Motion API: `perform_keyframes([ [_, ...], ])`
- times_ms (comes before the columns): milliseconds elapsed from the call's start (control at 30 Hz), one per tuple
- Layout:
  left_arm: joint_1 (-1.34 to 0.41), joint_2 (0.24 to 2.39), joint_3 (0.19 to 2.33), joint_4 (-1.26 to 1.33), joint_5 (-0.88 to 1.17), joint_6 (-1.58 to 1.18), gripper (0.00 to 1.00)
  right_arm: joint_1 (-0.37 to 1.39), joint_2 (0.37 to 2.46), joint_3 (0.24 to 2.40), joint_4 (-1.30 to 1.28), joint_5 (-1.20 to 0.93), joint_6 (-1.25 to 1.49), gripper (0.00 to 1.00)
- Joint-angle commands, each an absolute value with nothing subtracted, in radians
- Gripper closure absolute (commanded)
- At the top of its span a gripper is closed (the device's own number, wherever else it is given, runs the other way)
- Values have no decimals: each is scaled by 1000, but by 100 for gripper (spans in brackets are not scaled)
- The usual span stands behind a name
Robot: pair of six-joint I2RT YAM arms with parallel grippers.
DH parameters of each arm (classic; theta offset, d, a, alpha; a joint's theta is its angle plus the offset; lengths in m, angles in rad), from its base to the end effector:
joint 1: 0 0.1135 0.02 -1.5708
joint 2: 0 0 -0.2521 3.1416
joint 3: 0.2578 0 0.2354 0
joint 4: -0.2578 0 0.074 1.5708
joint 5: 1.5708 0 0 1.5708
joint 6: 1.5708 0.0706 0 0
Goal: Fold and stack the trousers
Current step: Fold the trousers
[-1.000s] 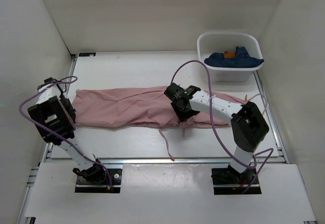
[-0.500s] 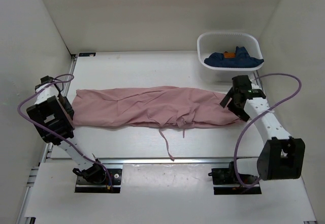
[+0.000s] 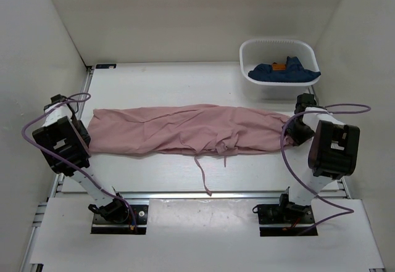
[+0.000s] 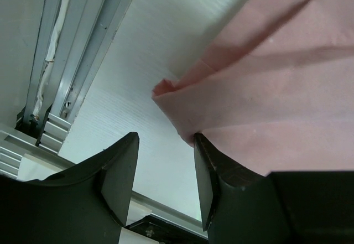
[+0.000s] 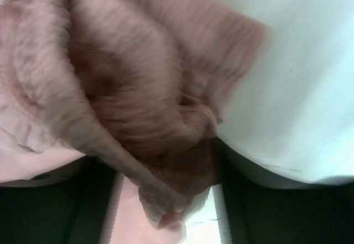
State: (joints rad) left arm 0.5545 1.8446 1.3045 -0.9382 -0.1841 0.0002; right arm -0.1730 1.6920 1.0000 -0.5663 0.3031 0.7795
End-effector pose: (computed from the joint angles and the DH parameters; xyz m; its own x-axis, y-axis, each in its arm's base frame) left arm 0.2716 0.1834 0.1478 -0.8466 -0.5241 -0.0923 -0.5318 0.8270 0.1823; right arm 0.2993 -0.0737 0.1302 -0.4877 0.7663 -0.4183 0.8401 0.5423 0.0141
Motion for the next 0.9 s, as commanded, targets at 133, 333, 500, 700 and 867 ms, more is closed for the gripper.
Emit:
perform_keyframes([
  [133,577,1836,1312,-922,-238,0,44,-195,1770,1022,-641,405,822,100],
  [333,566,1798,1376,-980,-166,0,33,-200,1662,1092,-777,608,813,100],
  [500,401,1666,1416,-1002,-28,0,28,-2,1546,1263,-954,980,730,100],
  [700,95,1727,1283,-944,-124,0,28,501,1581,1518,-1182,1268,787,100],
  [867,35,1866,1270,-871,-184,0,29,940,1857,1897,-1414,1269,1061,100],
])
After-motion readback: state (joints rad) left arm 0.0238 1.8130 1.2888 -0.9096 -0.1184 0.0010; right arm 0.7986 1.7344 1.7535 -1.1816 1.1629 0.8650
